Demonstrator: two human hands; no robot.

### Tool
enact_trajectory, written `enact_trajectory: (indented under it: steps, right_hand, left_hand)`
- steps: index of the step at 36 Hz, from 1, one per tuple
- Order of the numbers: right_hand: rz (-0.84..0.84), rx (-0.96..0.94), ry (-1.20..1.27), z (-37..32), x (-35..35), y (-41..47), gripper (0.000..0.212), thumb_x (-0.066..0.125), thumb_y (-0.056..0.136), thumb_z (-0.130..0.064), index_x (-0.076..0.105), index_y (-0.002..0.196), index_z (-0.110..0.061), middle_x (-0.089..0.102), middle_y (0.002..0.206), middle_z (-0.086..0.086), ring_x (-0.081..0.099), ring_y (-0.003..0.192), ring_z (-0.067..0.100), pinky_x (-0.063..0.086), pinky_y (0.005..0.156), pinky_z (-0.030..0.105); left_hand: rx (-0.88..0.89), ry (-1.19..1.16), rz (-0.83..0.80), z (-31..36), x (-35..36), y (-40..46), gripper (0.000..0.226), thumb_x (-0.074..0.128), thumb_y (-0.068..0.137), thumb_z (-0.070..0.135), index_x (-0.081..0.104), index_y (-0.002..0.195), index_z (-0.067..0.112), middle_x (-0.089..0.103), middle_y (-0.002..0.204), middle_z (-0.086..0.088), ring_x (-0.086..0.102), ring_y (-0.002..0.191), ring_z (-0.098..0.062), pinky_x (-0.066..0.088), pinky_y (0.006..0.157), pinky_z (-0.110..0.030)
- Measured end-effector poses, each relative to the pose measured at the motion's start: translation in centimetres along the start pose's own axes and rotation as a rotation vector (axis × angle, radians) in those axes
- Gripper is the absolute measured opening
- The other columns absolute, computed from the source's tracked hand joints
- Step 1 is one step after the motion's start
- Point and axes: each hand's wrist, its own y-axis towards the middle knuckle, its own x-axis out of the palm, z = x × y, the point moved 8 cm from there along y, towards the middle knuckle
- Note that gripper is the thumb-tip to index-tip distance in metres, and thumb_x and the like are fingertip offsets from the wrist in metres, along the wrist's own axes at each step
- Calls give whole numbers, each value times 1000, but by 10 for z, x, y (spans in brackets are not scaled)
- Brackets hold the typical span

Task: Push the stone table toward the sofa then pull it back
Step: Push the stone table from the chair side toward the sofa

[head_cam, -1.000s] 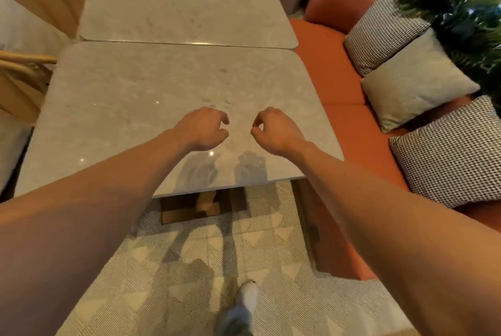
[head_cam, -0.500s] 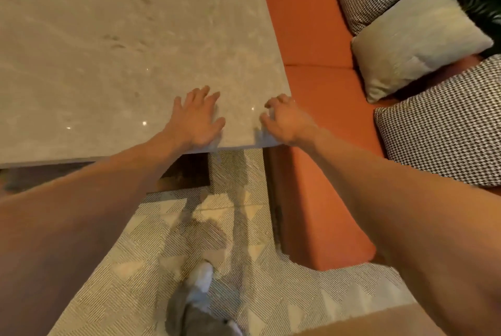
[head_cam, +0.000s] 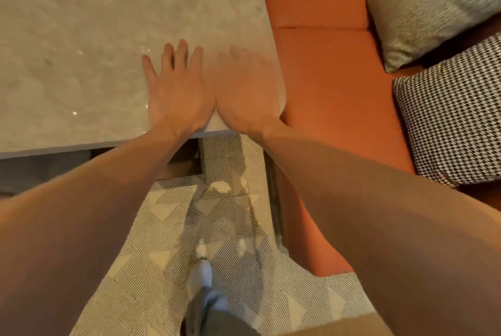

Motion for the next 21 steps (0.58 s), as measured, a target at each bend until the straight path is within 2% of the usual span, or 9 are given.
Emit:
enact_trajectory:
  steps: [21]
  right_hand:
    - [82, -7, 12, -2, 0, -2, 53, 33, 99, -41, 47, 146, -21, 43, 154, 4, 37, 142, 22, 25, 117, 44]
  left_hand:
    - [10, 30, 37, 3, -6, -5, 55, 27, 103, 37, 38, 152, 14, 35, 161, -13, 29, 149, -34, 19, 118, -62]
